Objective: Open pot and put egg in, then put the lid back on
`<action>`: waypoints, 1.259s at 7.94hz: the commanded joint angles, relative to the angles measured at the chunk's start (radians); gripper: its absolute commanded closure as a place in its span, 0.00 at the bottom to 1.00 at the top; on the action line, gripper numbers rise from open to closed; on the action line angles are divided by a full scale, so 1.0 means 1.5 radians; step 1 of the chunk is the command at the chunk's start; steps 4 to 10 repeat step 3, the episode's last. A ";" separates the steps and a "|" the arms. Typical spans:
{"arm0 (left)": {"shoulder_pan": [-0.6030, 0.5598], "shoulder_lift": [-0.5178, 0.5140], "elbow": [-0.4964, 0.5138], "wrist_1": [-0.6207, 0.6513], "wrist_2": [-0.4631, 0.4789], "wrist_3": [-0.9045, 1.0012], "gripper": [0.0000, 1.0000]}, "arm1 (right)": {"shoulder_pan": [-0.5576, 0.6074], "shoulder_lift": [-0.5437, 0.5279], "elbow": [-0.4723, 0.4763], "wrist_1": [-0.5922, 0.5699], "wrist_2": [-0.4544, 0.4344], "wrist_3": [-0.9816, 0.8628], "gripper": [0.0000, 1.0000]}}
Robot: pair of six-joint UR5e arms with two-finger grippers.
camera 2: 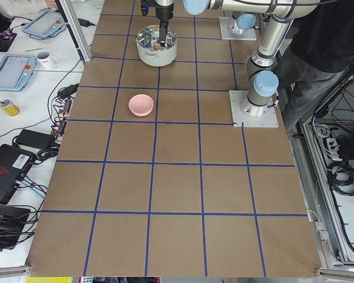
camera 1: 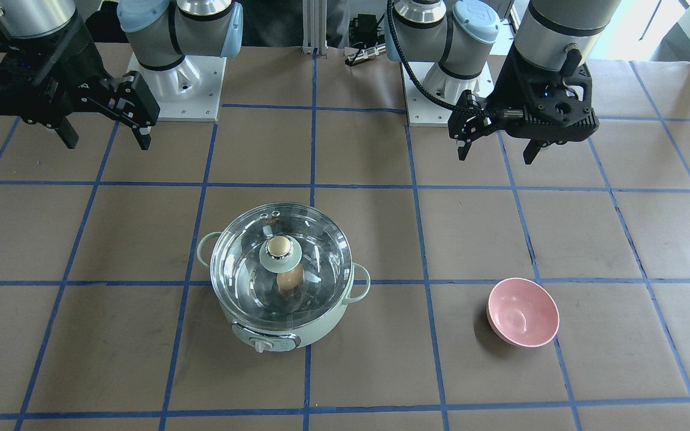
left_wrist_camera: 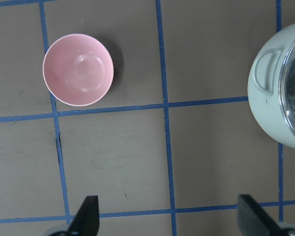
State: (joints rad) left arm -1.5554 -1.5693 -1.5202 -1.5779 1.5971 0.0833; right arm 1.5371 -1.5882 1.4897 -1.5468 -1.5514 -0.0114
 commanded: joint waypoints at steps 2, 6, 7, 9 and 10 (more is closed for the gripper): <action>0.000 0.000 -0.001 0.000 0.001 0.002 0.00 | -0.002 0.004 0.002 0.002 0.024 -0.005 0.00; 0.000 0.000 -0.001 0.000 0.001 0.002 0.00 | -0.002 0.005 0.004 0.005 0.023 -0.005 0.00; 0.000 0.000 -0.001 0.000 0.001 0.002 0.00 | -0.002 0.005 0.004 0.005 0.023 -0.005 0.00; 0.000 0.000 -0.001 0.000 0.001 0.002 0.00 | -0.002 0.005 0.004 0.005 0.023 -0.005 0.00; 0.000 0.000 -0.001 0.000 0.001 0.002 0.00 | -0.002 0.005 0.004 0.005 0.023 -0.005 0.00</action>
